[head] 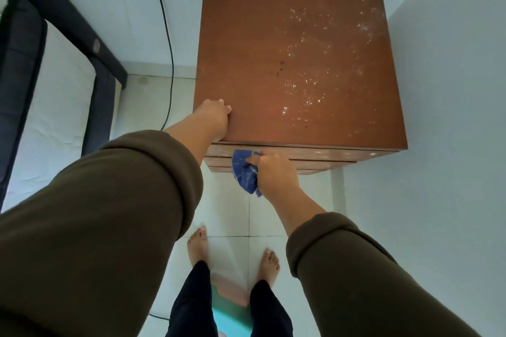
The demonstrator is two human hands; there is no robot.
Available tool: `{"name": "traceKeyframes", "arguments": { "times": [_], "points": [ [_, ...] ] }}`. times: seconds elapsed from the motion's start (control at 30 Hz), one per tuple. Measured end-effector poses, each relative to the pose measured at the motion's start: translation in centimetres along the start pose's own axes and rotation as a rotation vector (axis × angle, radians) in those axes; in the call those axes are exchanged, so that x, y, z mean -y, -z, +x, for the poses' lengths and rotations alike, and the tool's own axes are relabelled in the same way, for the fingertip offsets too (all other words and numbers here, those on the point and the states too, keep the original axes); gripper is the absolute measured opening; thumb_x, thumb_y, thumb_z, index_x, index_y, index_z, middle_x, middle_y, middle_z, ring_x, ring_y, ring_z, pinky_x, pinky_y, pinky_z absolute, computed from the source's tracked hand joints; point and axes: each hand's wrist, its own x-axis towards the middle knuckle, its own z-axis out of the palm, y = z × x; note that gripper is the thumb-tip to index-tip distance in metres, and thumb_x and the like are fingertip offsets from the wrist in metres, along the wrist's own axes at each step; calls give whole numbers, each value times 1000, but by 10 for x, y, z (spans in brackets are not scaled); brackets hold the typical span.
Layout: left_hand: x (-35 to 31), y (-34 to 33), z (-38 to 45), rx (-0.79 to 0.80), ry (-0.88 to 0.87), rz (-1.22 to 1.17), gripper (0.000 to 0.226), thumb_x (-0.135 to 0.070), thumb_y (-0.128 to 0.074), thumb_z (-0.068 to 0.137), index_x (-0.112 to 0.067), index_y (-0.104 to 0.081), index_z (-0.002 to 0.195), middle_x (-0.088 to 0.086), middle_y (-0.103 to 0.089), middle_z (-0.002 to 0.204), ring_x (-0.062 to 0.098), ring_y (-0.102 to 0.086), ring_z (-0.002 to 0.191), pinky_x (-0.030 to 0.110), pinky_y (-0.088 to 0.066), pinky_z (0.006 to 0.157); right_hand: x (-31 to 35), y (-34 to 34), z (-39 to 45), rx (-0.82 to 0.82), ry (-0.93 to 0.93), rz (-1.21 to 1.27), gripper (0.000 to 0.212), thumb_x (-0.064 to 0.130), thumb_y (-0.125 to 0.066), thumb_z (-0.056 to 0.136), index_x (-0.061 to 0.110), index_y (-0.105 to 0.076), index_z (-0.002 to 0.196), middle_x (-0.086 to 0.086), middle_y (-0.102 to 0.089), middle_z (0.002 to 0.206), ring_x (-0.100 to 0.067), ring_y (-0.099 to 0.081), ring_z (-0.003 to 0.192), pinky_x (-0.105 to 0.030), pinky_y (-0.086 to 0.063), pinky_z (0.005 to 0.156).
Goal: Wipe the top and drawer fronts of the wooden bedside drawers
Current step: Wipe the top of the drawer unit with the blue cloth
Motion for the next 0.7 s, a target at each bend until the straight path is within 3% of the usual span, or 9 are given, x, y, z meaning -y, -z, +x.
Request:
{"name": "traceKeyframes", "arguments": {
  "times": [0.13,0.27,0.5,0.7],
  "points": [
    [8,7,-3,-17,-4,33,49,-17,-42,99,-18,-32,147,9,-38,147,29,-43,130,34,-39,108,-12,27,-4,-65,84,-12,46,22,-65,88,26,-52,132,-3,-57,119,-24,-61,104,-31,-49,88],
    [12,12,-4,-13,23,-54,47,-15,-43,100,-15,-34,145,12,-44,141,31,-45,127,35,-38,106,-21,85,15,-257,91,4,37,26,-60,91,32,-58,128,-3,-60,112,-24,-61,100,-32,-50,85],
    [33,53,18,-62,-14,-195,58,-12,-42,99,-15,-19,152,11,-28,154,33,-30,140,39,-32,114,-22,166,57,-496,-30,-62,41,15,-56,91,28,-56,131,-10,-59,115,-31,-62,101,-32,-47,80],
    [36,96,60,-91,-43,-364,66,-10,-47,98,-20,-13,153,7,-19,158,31,-23,143,40,-28,116,-36,216,111,-543,-38,-125,39,12,-50,93,24,-58,128,-9,-64,118,-30,-63,102,-31,-46,77]
  ]
}}
